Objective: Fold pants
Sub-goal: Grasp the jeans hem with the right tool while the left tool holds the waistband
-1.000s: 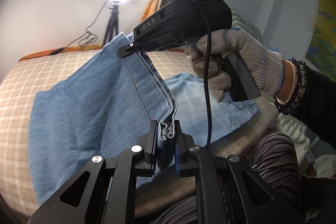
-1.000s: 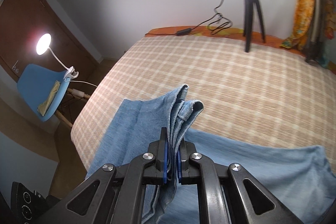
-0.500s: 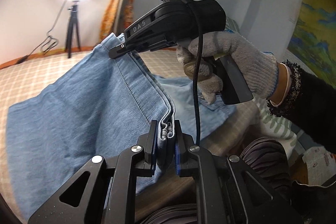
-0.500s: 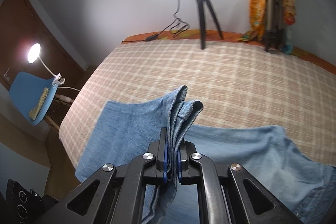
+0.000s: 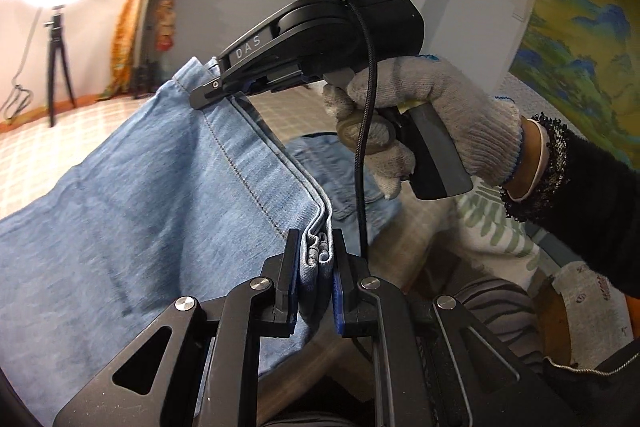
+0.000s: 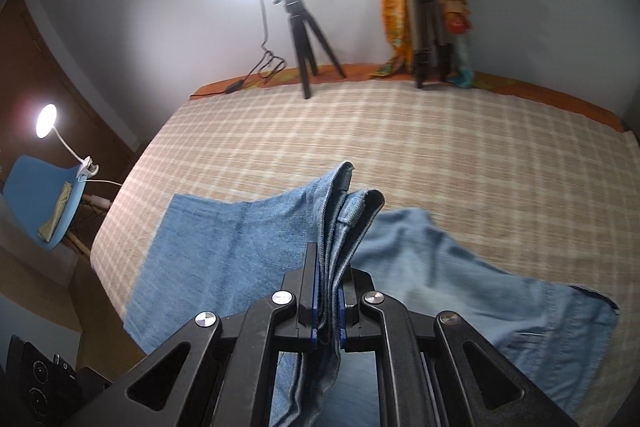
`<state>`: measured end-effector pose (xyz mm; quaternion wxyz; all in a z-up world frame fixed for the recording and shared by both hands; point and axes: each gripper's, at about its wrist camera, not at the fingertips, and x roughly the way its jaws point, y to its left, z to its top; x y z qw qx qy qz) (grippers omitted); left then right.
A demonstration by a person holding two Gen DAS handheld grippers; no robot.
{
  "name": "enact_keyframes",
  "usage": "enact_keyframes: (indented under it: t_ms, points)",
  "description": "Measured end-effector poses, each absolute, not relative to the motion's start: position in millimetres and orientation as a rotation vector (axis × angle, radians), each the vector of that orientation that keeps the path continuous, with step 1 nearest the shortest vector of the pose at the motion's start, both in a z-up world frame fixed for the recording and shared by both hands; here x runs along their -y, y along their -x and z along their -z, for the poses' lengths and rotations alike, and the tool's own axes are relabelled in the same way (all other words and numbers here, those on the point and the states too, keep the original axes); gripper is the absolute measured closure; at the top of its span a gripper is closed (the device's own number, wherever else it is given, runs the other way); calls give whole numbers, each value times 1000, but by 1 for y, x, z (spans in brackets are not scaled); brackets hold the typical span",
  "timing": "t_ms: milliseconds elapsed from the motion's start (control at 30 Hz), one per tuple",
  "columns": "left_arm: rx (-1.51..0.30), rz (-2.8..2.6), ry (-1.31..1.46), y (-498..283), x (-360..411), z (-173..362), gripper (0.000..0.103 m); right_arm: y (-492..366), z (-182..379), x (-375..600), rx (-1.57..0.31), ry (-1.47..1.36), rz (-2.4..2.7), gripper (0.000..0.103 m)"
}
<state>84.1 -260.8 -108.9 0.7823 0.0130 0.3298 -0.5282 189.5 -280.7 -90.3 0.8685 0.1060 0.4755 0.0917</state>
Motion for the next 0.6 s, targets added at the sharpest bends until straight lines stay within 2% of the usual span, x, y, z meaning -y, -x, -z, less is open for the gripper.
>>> enact_keyframes:
  t_ms: [600]
  points:
    - [-733, 1305, -88, -72, 346, 108, 92, -151, 93, 380, -994, -244, -35, 99]
